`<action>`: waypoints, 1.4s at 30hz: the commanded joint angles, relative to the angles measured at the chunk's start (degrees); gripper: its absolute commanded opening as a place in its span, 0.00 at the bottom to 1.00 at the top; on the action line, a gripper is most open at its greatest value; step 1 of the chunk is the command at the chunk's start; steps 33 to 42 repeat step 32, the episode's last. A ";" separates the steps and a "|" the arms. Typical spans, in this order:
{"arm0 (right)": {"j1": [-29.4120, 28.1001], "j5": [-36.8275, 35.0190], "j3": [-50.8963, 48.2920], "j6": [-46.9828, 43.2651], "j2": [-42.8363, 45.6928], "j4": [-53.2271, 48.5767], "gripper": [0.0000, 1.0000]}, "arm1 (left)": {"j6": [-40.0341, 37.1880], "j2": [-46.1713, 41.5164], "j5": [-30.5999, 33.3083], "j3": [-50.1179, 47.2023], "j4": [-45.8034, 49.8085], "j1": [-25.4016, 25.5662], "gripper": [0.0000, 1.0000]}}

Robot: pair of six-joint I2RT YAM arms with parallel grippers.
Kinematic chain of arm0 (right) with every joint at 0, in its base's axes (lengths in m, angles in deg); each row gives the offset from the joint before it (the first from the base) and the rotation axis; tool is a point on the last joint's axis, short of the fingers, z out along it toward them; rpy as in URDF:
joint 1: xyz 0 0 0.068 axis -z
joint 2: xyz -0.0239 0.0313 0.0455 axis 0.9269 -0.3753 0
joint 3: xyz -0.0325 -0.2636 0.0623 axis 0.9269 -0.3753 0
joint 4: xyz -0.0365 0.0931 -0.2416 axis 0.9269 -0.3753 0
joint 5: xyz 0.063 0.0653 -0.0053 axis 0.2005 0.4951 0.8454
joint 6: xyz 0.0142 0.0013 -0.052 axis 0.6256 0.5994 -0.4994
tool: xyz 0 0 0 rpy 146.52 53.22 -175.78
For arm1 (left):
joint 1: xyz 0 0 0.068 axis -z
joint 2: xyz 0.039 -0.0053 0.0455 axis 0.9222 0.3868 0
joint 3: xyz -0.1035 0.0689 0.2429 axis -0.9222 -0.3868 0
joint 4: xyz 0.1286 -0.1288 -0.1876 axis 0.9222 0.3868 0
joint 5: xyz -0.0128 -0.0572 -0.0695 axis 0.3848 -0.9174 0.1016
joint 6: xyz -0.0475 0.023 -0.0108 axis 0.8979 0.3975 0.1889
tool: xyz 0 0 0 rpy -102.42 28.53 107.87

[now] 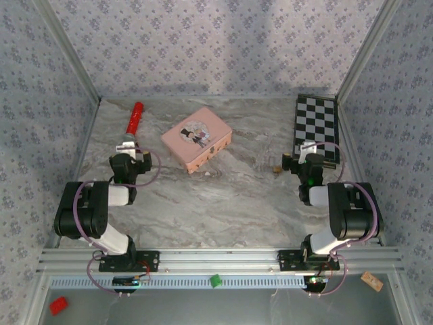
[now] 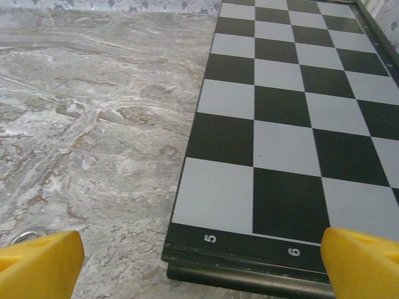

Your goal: Unlock a padlock with a key

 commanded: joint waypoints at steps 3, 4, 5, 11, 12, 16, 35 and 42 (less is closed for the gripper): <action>0.30 -1.62 0.81 1.28 -0.25 -0.30 0.99 | 0.85 -0.30 -1.17 0.72 0.15 -0.37 1.00; 0.30 -1.58 0.84 1.27 -0.25 -0.31 0.99 | 0.86 -0.35 -1.17 0.68 0.15 -0.31 1.00; 0.30 -1.70 0.87 1.27 -0.25 -0.31 0.99 | 0.88 -0.36 -1.15 0.68 0.15 -0.32 1.00; 0.30 -1.66 0.79 1.27 -0.25 -0.31 0.99 | 0.88 -0.34 -1.25 0.68 0.15 -0.35 1.00; 0.30 -1.64 0.82 1.28 -0.25 -0.31 0.99 | 0.89 -0.29 -1.17 0.68 0.15 -0.38 1.00; 0.30 -1.65 0.86 1.27 -0.25 -0.31 0.99 | 0.87 -0.35 -1.21 0.68 0.15 -0.31 1.00; 0.48 -1.06 1.03 1.36 -0.16 -0.66 0.99 | 0.89 -0.35 -1.19 0.68 0.15 -0.30 1.00; 0.48 -1.06 1.03 1.36 -0.16 -0.66 0.99 | 0.89 -0.35 -1.19 0.68 0.15 -0.30 1.00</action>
